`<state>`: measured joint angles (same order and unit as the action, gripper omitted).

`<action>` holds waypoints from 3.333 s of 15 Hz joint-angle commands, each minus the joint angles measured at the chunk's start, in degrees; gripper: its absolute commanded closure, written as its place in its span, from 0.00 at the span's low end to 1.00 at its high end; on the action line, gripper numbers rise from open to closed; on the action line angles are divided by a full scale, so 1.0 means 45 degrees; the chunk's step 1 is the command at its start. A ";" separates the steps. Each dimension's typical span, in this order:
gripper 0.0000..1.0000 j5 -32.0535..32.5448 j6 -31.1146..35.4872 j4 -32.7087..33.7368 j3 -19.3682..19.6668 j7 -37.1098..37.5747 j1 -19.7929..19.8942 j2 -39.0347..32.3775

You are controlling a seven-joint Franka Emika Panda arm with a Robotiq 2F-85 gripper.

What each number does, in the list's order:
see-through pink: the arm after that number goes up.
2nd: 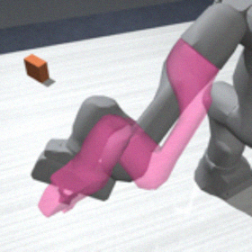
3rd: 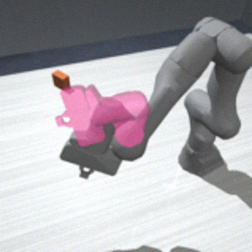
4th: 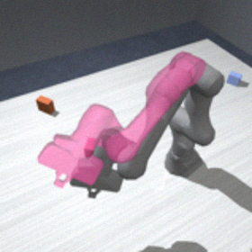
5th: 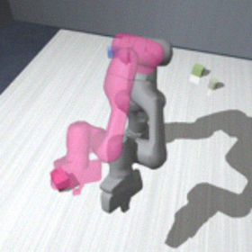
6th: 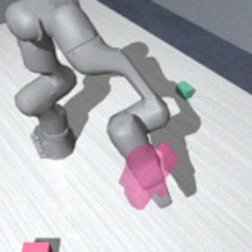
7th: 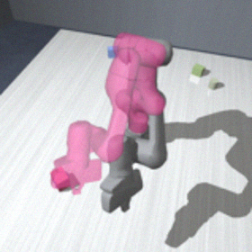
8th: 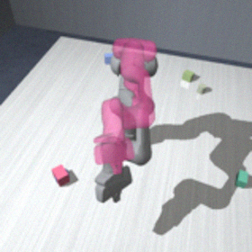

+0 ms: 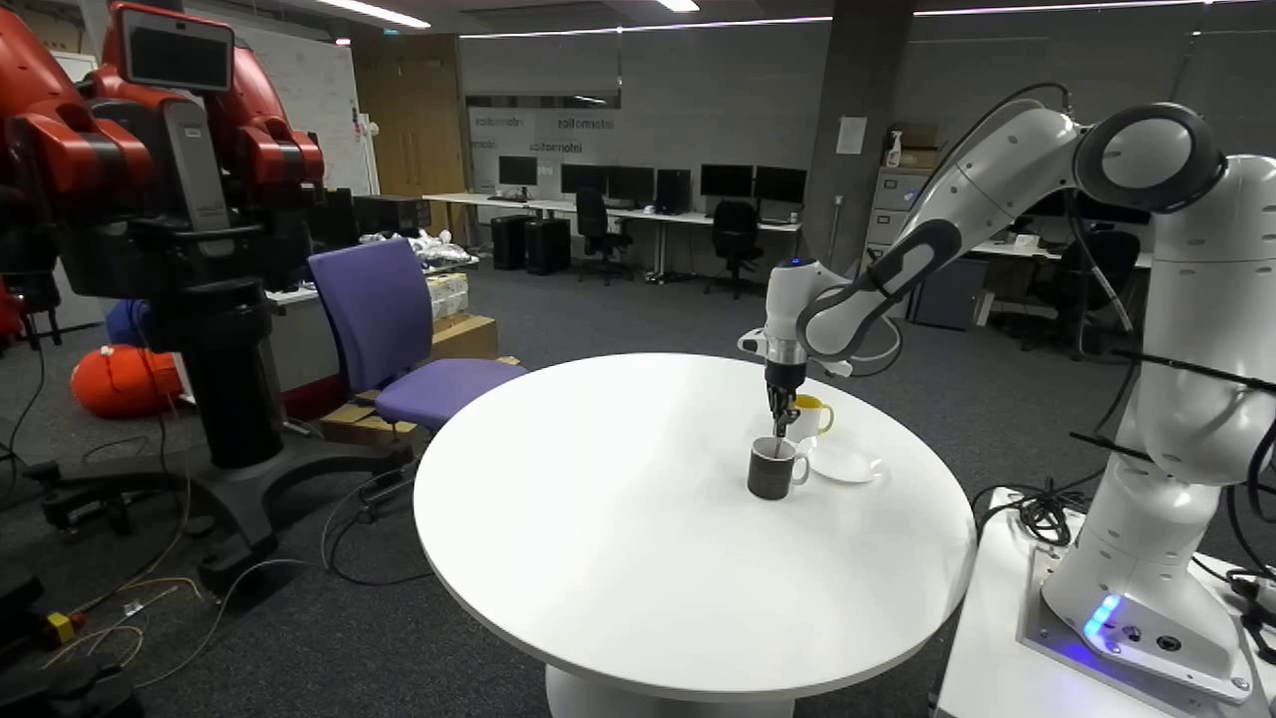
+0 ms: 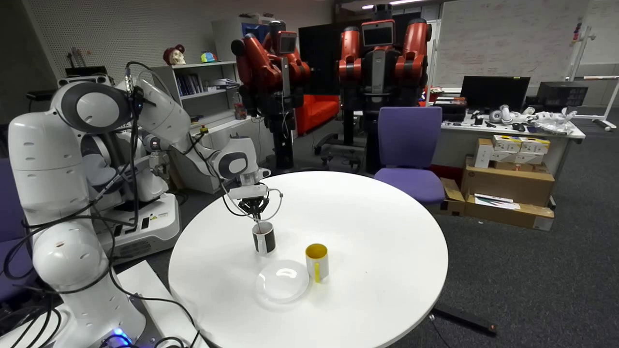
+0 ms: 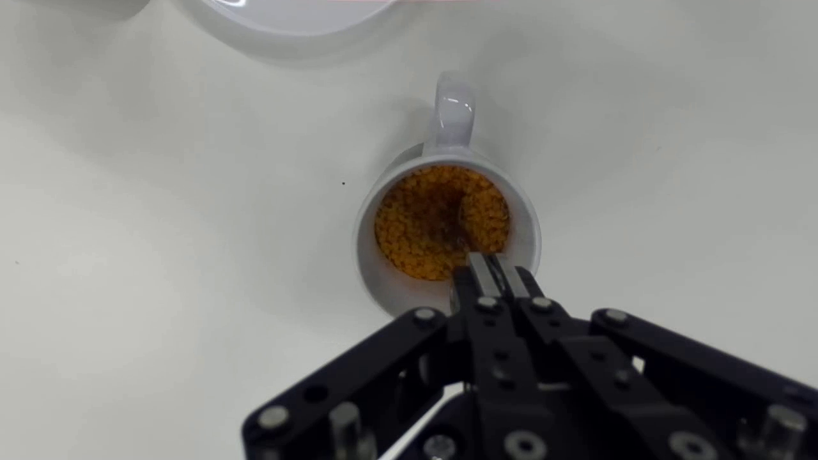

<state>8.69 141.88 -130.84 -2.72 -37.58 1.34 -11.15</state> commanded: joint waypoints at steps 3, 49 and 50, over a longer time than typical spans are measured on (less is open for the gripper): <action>0.99 0.0154 -0.0200 0.0352 -0.0064 -0.0059 0.0025 -0.0104; 0.99 0.0177 -0.0271 0.0370 0.0110 -0.0285 0.0201 0.0258; 0.99 0.0110 -0.0283 0.0305 0.0064 -0.0350 0.0176 0.0295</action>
<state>9.86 141.80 -128.71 -2.03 -37.80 1.65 -11.31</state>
